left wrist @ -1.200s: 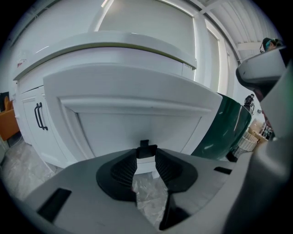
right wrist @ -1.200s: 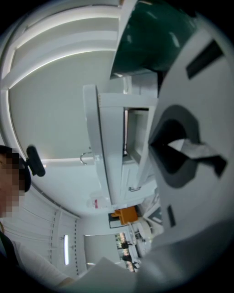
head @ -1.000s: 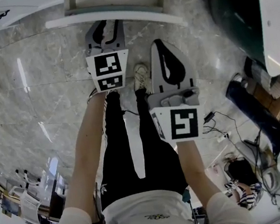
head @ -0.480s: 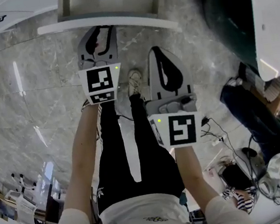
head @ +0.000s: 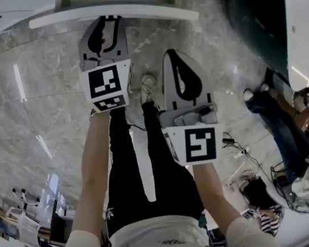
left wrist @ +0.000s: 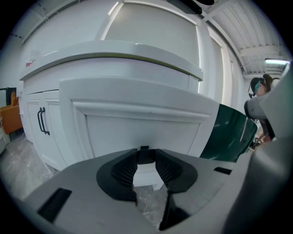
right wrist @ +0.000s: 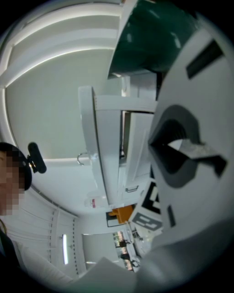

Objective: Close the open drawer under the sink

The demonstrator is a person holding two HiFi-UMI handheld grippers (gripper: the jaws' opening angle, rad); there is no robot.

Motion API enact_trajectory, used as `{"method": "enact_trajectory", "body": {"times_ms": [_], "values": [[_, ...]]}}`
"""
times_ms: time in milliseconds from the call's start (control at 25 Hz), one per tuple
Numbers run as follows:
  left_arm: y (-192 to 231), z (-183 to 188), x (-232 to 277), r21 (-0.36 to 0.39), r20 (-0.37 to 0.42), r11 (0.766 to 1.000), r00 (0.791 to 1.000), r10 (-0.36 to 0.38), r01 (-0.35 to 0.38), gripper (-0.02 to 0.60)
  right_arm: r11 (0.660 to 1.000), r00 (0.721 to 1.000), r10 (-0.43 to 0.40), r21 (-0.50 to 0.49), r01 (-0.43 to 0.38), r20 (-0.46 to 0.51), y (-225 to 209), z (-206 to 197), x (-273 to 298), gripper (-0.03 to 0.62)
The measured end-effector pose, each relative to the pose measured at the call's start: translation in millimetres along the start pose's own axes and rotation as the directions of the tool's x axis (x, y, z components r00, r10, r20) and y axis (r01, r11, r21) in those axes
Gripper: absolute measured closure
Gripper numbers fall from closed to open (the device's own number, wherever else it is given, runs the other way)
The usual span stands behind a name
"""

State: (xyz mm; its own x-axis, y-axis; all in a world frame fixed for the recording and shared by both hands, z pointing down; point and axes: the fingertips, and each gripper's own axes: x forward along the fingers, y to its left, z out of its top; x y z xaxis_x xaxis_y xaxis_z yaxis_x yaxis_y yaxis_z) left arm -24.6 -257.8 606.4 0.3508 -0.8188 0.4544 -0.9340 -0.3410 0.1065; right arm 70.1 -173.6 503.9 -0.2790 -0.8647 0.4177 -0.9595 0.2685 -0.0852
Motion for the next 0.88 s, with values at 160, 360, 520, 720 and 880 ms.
{"method": "enact_trajectory", "body": {"times_ms": [160,360,520,720,880], "values": [[3,7,11,0.015,0.006,1.000,1.000,0.009,-0.009,0.444,1.000,1.000,-0.001,0.018,0.001,-0.004,-2,-4,0,0.565],[6,17,30,0.030,0.017,0.999,1.000,0.014,-0.015,0.445,1.000,1.000,0.008,0.022,-0.008,-0.002,-2,-3,2,0.565],[11,26,46,0.041,0.027,0.999,0.999,0.020,-0.021,0.445,1.000,1.000,0.006,0.030,-0.006,-0.003,-5,-3,4,0.565],[13,29,54,0.043,0.027,0.999,0.999,0.017,-0.018,0.445,0.999,1.000,-0.002,0.036,0.002,0.005,-12,0,9,0.565],[15,32,61,0.059,0.032,0.998,0.999,0.017,-0.019,0.445,0.999,1.000,-0.006,0.037,0.006,0.013,-14,4,14,0.565]]}}
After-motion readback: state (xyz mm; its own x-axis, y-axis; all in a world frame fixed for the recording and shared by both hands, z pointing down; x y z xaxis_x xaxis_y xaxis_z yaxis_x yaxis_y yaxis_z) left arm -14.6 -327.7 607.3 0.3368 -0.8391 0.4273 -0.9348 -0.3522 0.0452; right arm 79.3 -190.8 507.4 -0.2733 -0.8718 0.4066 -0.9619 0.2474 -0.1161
